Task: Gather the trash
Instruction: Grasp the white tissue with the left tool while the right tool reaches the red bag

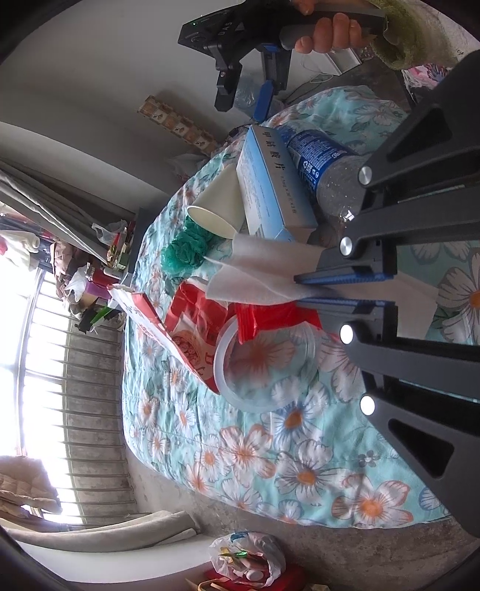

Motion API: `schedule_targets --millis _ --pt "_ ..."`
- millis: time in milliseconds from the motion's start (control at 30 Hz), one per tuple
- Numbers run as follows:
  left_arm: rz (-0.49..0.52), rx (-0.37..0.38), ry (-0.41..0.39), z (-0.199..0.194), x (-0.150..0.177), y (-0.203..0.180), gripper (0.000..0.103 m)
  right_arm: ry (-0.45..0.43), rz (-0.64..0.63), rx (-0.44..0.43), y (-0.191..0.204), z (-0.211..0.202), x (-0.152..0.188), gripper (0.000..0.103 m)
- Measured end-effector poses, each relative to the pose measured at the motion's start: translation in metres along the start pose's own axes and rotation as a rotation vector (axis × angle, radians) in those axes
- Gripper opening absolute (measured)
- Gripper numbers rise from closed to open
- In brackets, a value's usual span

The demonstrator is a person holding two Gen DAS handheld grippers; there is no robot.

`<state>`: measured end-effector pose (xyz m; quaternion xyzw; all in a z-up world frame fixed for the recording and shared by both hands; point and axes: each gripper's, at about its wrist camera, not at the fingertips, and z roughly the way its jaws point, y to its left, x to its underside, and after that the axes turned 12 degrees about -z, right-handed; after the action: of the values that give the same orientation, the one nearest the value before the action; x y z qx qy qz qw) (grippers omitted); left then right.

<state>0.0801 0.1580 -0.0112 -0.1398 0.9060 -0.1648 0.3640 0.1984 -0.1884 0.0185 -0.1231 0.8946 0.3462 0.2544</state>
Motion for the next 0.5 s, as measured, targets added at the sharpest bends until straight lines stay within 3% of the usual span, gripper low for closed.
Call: schedule_targets --millis 233,500 --pt "-0.019 0.027 -0.036 -0.016 -0.003 0.001 0.003 -0.001 -0.002 0.008 0.000 -0.002 0.000 0.078" --pt "-0.027 0.022 -0.141 -0.047 -0.012 0.004 0.003 -0.001 -0.050 0.000 0.018 0.000 0.001 0.078"
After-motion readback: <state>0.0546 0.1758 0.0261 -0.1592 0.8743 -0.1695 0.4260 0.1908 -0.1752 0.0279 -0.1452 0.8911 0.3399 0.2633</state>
